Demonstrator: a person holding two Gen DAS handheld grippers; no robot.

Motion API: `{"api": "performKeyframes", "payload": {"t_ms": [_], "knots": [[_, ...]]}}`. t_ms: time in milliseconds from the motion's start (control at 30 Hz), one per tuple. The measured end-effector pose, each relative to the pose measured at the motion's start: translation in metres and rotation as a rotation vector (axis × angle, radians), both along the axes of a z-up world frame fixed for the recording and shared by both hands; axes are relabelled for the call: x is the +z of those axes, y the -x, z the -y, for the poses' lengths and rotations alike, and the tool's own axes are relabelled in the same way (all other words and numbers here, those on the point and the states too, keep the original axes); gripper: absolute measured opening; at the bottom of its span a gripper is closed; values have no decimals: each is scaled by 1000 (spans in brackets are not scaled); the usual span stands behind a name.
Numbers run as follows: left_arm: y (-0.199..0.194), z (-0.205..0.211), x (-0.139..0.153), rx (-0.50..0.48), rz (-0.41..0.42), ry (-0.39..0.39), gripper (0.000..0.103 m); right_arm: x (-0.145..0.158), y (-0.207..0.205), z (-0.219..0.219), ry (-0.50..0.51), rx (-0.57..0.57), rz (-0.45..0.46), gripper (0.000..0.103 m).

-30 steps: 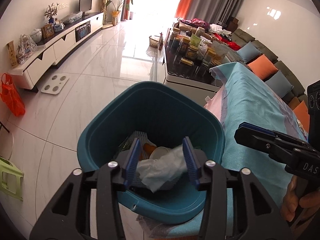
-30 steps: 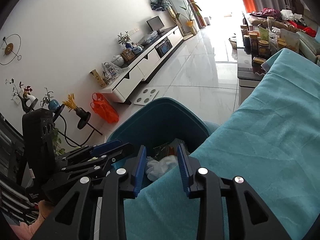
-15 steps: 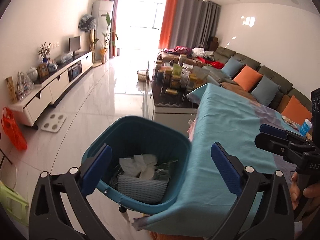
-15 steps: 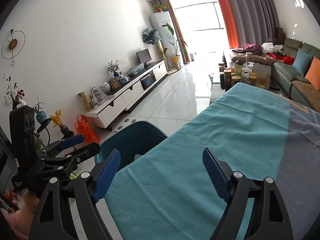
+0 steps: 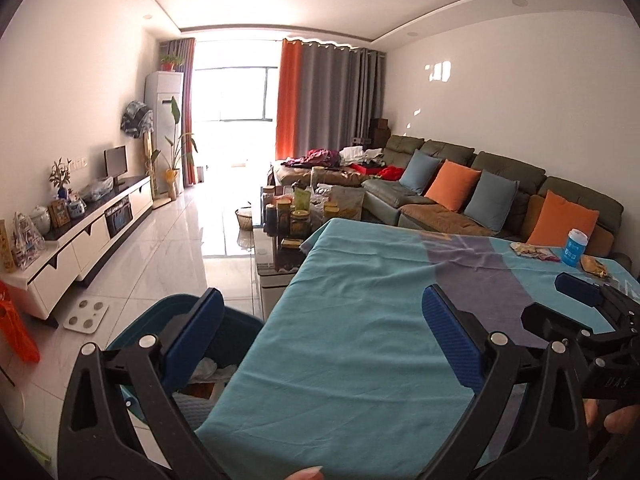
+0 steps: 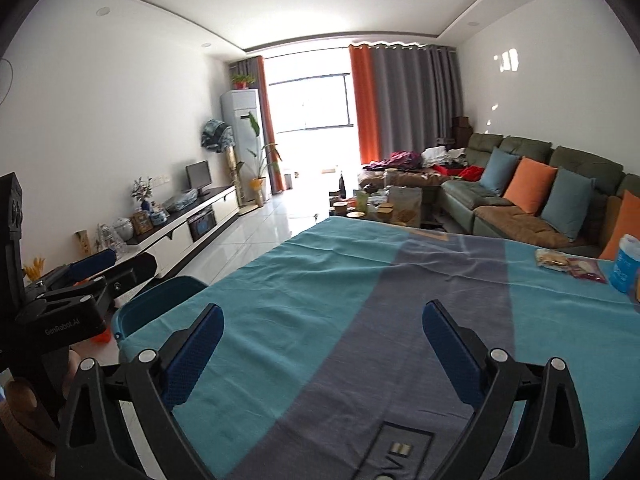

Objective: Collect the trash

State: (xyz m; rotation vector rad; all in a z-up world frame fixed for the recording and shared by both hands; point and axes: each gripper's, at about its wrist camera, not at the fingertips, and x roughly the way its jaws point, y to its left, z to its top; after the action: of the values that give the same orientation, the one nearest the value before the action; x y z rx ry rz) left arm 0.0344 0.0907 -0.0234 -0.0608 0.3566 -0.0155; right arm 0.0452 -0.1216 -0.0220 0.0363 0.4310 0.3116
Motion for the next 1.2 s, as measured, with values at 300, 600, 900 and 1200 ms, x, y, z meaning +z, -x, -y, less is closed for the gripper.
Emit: {"api": "performKeyframes", "payload": {"t_ms": [300,600,900,1200], "knots": [[6,60,6,-60,84,-31,97,-3,28,52,-5,-178,94,96],[6,84,0,-83,120,-11,97,-1,49,77,-11,-287,185,96],[18,93,5,-95,173,-46,97,1,64,91,-16,-345,218,96],[22,96,9,-95,204,-66,97,6,71,94,-17,-367,241,96]]}}
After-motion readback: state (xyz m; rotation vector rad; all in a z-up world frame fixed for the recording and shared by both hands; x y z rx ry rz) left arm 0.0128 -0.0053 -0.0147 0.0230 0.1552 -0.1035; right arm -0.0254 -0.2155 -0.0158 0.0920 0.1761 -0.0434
